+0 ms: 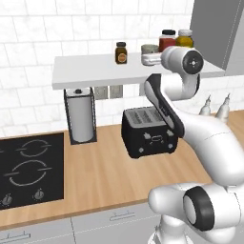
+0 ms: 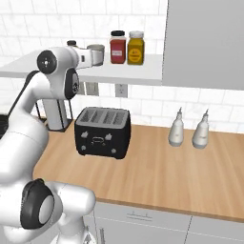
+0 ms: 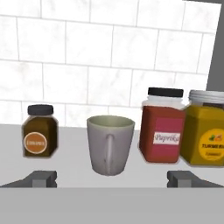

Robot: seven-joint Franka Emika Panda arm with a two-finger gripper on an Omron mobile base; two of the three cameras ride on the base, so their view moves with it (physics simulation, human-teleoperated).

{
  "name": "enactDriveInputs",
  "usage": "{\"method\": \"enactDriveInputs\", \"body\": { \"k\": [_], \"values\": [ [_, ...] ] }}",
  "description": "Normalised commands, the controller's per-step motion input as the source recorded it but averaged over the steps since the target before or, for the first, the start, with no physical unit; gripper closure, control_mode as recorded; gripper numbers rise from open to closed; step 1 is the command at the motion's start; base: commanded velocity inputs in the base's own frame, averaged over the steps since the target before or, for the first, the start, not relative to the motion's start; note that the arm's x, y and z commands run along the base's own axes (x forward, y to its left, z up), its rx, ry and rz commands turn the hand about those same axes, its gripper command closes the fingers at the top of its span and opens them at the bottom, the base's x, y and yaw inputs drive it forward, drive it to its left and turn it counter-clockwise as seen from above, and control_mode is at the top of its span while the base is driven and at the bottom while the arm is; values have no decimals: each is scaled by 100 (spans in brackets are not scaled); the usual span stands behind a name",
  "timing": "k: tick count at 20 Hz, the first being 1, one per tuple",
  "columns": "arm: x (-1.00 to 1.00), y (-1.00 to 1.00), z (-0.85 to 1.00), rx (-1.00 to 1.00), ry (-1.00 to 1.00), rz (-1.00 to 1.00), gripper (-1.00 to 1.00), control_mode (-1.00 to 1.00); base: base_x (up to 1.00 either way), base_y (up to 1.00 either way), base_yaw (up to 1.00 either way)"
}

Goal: Gather all objects into one cabinet and sort the glasses and bowls to opposite sides.

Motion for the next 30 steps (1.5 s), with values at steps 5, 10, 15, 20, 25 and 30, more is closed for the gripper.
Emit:
{"method": "enactDriveInputs", "body": {
  "k": [5, 10, 15, 20, 25, 30],
  "values": [
    [23, 0, -23, 0, 2, 0, -100, -100, 0, 0, 0],
    [20, 0, -4, 0, 0, 0, -100, -100, 0, 0, 0],
    [23, 0, 0, 0, 0, 0, -100, -100, 0, 0, 0],
    [22, 0, 0, 0, 0, 0, -100, -100, 0, 0, 0],
    [14, 0, -2, 0, 0, 0, -100, -100, 0, 0, 0],
    [13, 0, -4, 0, 0, 0, -100, -100, 0, 0, 0]
  ]
}}
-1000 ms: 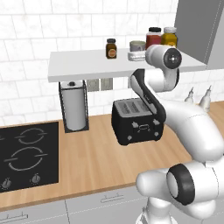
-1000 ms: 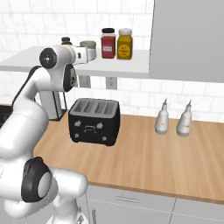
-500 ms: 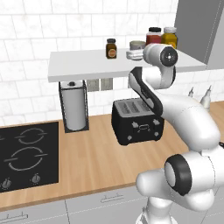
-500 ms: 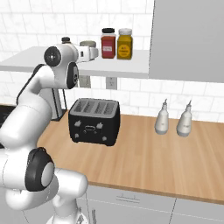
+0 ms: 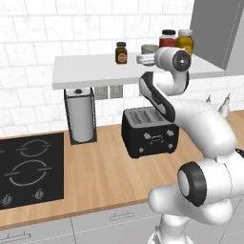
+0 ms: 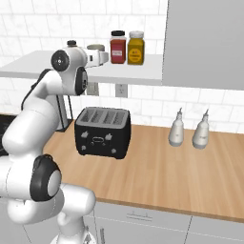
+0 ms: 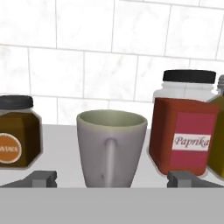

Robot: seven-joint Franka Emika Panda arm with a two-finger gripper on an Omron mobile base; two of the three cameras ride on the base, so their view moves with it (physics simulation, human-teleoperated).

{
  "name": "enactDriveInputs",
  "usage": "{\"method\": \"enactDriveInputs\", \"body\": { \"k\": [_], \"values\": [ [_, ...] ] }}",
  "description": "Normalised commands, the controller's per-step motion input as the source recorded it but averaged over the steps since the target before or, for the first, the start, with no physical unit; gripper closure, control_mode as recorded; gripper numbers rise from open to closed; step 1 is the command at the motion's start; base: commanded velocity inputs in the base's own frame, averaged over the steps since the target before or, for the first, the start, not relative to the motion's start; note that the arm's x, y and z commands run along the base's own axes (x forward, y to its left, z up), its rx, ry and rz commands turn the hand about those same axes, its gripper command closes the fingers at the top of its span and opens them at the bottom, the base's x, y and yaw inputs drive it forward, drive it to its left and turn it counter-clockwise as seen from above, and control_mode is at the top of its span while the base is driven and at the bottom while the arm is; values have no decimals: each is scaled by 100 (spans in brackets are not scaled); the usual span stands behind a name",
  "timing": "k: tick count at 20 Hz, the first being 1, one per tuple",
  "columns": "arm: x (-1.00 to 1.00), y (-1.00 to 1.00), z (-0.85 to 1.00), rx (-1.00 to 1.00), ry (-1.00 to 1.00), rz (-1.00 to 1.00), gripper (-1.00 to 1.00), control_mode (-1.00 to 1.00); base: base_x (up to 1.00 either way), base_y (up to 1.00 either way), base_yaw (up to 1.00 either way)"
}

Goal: Gather all objects into one cabinet and sort the glasses and bowls to opposite sides.

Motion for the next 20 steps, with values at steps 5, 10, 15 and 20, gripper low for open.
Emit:
{"method": "enactDriveInputs", "body": {
  "k": [5, 10, 15, 20],
  "values": [
    [17, 0, -6, 0, 0, 0, -100, -100, 0, 0, 0],
    [6, 0, -4, 0, 0, 0, -100, -100, 0, 0, 0],
    [12, 0, -1, 0, 0, 0, -100, -100, 0, 0, 0],
    [10, 0, -3, 0, 0, 0, 100, -100, 0, 0, 0]
  ]
}}
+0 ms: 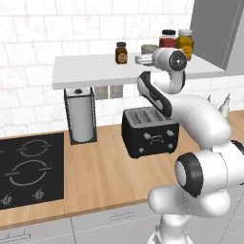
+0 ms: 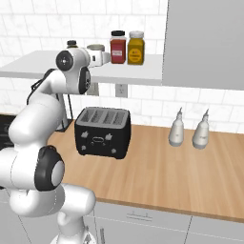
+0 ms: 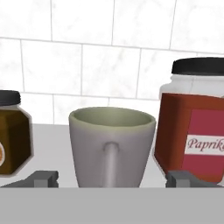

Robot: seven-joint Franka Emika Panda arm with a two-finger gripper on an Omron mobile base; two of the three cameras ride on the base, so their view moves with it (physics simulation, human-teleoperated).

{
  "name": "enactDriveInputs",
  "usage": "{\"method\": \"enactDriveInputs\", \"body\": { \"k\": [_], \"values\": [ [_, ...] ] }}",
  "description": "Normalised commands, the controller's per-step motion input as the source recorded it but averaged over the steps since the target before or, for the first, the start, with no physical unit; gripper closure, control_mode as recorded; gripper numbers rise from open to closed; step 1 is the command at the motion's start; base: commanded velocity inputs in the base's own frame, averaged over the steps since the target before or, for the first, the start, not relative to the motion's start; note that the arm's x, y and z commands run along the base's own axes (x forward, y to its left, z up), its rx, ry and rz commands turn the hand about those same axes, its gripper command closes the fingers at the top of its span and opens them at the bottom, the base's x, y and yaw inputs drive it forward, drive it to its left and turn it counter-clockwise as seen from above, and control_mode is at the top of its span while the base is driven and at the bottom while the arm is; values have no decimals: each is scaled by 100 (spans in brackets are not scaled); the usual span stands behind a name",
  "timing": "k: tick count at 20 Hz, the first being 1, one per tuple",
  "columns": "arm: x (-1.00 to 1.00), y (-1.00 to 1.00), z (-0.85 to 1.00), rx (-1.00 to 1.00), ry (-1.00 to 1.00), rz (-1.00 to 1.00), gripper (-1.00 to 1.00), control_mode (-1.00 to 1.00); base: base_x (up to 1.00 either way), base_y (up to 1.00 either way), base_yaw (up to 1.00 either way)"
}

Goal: Gather all objects into one cabinet and sort the glasses and bowls to opposite sides.

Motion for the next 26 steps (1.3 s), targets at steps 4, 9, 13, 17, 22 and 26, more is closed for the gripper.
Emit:
{"method": "enactDriveInputs", "body": {
  "k": [4, 9, 13, 17, 22, 26],
  "values": [
    [0, 0, -4, 0, 0, 0, 100, -100, 0, 0, 0],
    [-1, 0, -1, 0, 0, 0, 100, -100, 0, 0, 0],
    [0, 3, 0, 0, 1, 0, 100, -100, 0, 0, 0],
    [0, 0, 0, 0, 0, 0, 100, -100, 0, 0, 0],
    [0, 0, 0, 5, 0, 0, 100, -100, 0, 0, 0],
    [-7, 0, 0, 4, 0, 0, 100, -100, 0, 0, 0]
  ]
}}
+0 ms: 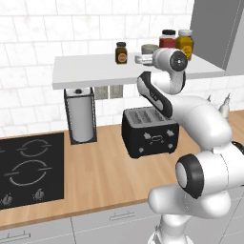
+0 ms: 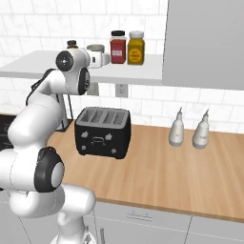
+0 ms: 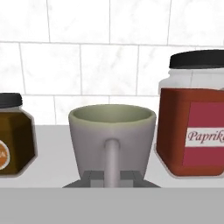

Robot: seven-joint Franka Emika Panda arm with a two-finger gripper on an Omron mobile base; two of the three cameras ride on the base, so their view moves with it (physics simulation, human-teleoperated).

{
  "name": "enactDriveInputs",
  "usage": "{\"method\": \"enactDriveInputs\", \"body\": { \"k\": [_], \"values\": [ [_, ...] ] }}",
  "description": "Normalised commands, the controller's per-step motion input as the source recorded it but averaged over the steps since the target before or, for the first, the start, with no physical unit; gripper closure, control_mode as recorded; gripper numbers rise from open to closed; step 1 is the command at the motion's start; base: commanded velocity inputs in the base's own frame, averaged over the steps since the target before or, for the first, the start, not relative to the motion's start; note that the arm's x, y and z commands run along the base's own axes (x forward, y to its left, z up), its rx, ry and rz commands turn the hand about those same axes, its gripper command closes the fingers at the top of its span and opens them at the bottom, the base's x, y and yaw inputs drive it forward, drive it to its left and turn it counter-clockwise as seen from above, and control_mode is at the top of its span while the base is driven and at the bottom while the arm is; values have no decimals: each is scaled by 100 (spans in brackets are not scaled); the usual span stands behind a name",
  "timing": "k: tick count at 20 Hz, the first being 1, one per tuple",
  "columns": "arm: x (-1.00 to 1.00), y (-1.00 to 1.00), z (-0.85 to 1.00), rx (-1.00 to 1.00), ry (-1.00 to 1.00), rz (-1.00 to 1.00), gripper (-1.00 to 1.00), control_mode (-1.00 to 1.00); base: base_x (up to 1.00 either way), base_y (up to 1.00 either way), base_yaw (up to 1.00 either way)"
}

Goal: Gather all objects into one cabinet and sort the glasses and bowls to opposite sides.

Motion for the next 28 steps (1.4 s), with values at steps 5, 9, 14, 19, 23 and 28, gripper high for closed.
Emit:
{"method": "enactDriveInputs", "body": {
  "k": [5, 9, 14, 19, 23, 28],
  "values": [
    [-1, 0, 0, 3, 1, 0, 100, -100, 0, 0, 0],
    [-6, -1, 4, 2, 0, 0, 100, -100, 0, 0, 0],
    [-31, -2, 11, 1, -3, 1, 100, -100, 0, 0, 0],
    [-62, 0, 39, 7, 0, 0, 100, -100, 0, 0, 0],
    [-61, 0, 57, 9, 0, 0, 100, -100, 0, 0, 0],
    [-39, 0, 26, 3, 3, 0, 100, -100, 0, 0, 0]
  ]
}}
